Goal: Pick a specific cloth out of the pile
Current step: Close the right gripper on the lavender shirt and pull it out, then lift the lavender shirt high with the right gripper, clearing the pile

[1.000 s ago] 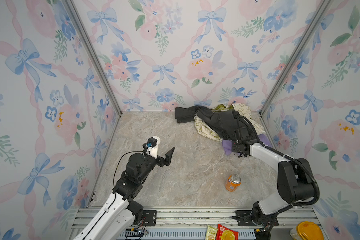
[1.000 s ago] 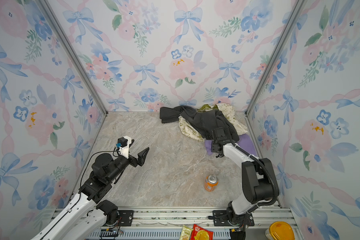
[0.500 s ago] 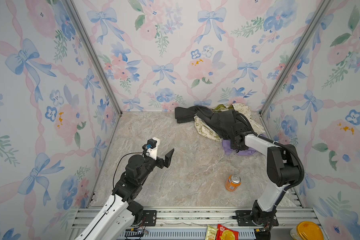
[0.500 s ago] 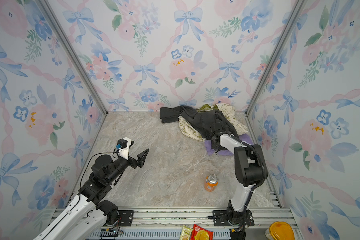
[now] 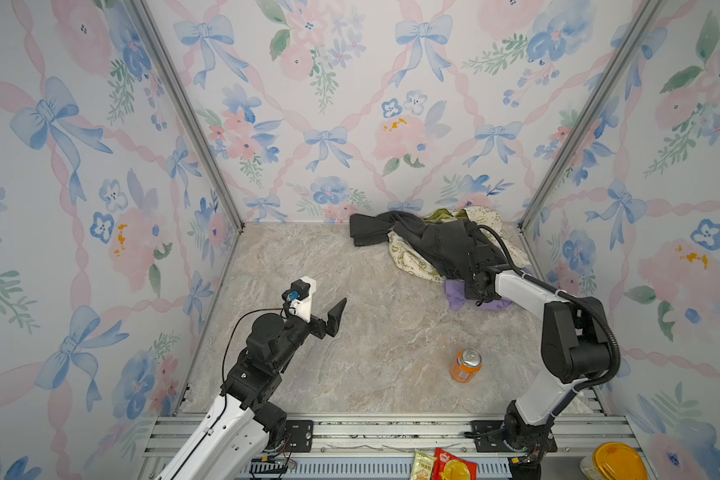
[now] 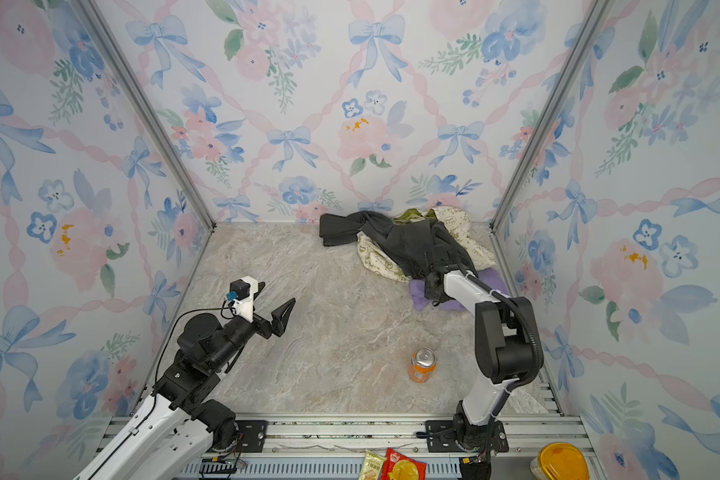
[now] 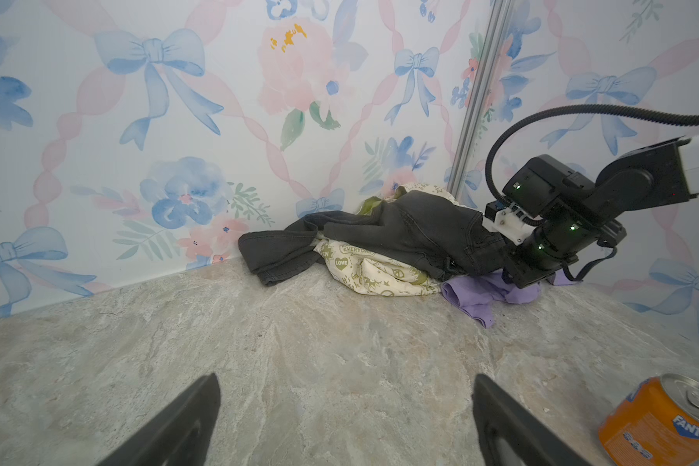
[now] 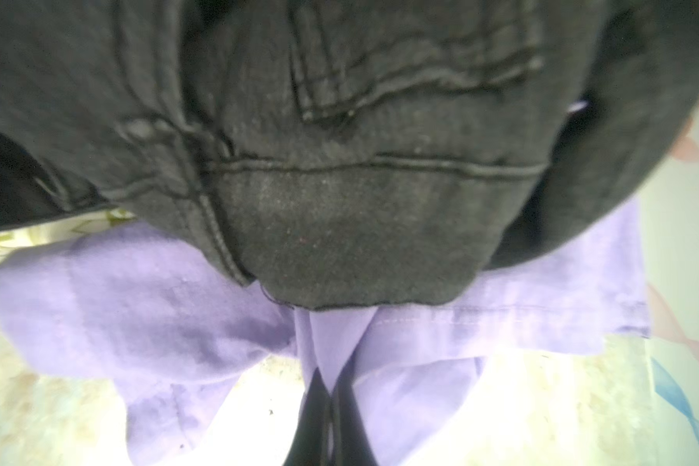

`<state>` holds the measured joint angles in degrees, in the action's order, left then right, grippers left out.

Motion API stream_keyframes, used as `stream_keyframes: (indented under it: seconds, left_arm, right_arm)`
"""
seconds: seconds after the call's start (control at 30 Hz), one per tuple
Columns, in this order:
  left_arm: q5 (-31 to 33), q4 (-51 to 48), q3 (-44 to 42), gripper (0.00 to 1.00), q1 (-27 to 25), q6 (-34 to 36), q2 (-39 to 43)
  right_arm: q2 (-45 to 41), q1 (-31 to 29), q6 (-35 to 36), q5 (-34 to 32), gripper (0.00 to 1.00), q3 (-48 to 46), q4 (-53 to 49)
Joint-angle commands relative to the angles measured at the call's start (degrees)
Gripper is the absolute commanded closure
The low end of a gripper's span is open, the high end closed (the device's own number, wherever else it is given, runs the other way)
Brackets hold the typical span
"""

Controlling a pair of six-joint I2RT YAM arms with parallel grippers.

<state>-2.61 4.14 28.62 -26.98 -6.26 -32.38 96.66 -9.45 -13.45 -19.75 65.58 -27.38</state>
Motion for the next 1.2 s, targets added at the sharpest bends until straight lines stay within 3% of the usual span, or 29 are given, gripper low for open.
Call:
stream_keyframes:
  seconds: [0.0, 0.47, 0.9, 1.17]
  left_arm:
    - [0.3, 0.1, -0.6, 0.02, 0.2, -0.8, 0.8]
    - [0.5, 0.1, -0.7, 0.02, 0.2, -0.9, 0.8]
    - [0.5, 0.2, -0.7, 0.02, 0.3, -0.9, 0.9]
    - [0.6, 0.1, -0.8, 0.02, 0.3, -0.9, 0.8]
  right_arm:
    - [-7.4, 0.1, 0.6, 0.3, 1.0, -0.3, 1.8]
    - [-20.9, 3.2, 2.8, 2.2, 1.0, 5.9, 4.0]
    - [-23.7, 7.3, 2.7, 6.7, 1.0, 14.0, 7.6]
    - [-21.8, 7.6, 2.0, 10.7, 1.0, 24.1, 11.0]
